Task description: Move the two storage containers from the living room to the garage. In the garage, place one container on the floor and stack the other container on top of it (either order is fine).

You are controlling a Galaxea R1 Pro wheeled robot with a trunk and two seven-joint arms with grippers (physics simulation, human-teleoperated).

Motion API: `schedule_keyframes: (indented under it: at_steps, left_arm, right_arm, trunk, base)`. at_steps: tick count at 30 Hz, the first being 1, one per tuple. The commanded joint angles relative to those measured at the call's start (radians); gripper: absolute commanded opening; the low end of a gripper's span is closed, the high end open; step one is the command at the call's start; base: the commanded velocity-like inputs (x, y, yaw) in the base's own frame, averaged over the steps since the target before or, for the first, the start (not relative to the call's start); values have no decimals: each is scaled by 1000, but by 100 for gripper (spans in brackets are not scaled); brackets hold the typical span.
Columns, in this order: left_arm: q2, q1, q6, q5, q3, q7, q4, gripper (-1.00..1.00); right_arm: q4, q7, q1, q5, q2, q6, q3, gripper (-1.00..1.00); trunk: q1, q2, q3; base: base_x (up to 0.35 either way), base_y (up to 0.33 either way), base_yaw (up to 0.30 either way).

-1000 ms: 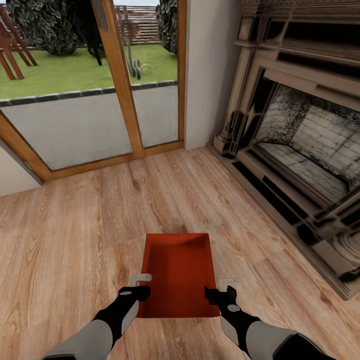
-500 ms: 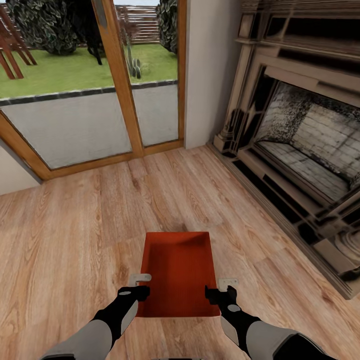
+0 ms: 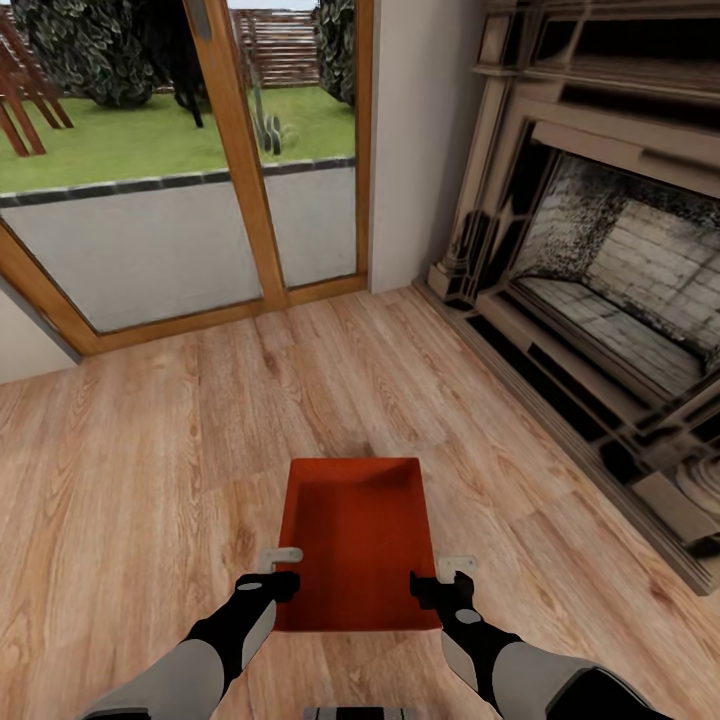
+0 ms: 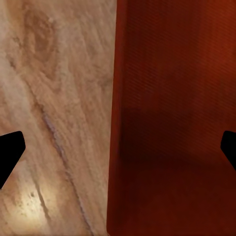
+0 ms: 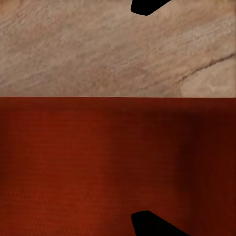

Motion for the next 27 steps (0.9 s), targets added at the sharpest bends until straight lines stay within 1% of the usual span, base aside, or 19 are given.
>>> schedule_keyframes:
  at_steps: [1, 14, 27]
  left_arm:
    - [-1, 0, 6, -8, 8, 0, -2, 100]
    - [0, 0, 6, -8, 9, 0, -2, 100]
    - [0, 0, 6, -8, 10, 0, -2, 100]
  right_arm:
    - [1, -3, 0, -7, 0, -2, 9, 100]
    - [1, -3, 0, -7, 0, -2, 9, 100]
    - [1, -3, 0, -7, -2, -2, 6, 100]
  trunk:
    - [4, -8, -4]
    - [54, -99, -45]
    - [54, -99, -45]
  base:
    - [0, 0, 0]
    - [0, 0, 0]
    - [0, 0, 0]
